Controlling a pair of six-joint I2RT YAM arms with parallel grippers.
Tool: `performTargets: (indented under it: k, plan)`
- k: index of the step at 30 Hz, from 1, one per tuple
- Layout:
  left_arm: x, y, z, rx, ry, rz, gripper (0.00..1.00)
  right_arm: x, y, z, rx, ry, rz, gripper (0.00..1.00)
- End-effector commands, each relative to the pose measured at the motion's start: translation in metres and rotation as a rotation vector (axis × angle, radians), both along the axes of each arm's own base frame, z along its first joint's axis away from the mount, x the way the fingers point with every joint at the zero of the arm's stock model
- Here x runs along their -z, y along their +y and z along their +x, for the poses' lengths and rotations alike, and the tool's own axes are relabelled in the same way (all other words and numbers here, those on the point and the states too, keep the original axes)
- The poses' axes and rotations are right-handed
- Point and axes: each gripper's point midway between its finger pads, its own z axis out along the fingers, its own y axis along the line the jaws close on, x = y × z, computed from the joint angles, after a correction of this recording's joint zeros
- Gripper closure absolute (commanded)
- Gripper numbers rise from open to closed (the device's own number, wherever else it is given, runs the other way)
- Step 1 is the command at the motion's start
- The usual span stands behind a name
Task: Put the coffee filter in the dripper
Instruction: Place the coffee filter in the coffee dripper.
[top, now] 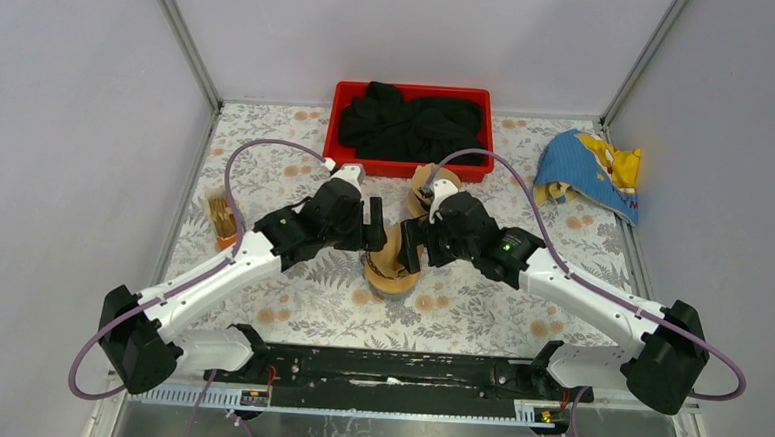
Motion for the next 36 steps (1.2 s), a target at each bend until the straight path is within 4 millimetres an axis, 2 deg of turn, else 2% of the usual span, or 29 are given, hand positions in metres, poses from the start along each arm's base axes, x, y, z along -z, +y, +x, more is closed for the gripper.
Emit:
performTargets:
  k: [1,13,20,29,33,36]
  plan:
    - [-0.021,-0.007,0.006,0.021,-0.059,-0.057,0.11,-0.038,0.01,0.015,0.024,-0.09,0.082,0.01]
    - [-0.025,-0.007,0.004,0.034,-0.066,-0.064,0.1,-0.044,0.01,0.014,0.018,-0.104,0.091,0.01]
    - [-0.004,0.01,0.007,-0.029,-0.04,0.03,0.1,-0.018,0.006,-0.001,-0.027,-0.013,0.026,0.01]
    - [0.002,0.019,0.016,-0.085,-0.041,0.092,0.11,0.005,-0.002,-0.022,-0.097,0.074,-0.035,0.01]
    - [0.002,0.017,0.014,-0.072,-0.034,0.085,0.11,0.002,0.002,-0.019,-0.1,0.075,-0.035,0.01]
    - [0.004,0.014,0.011,-0.049,-0.027,0.076,0.12,-0.007,0.008,-0.009,-0.065,0.043,-0.005,0.01]
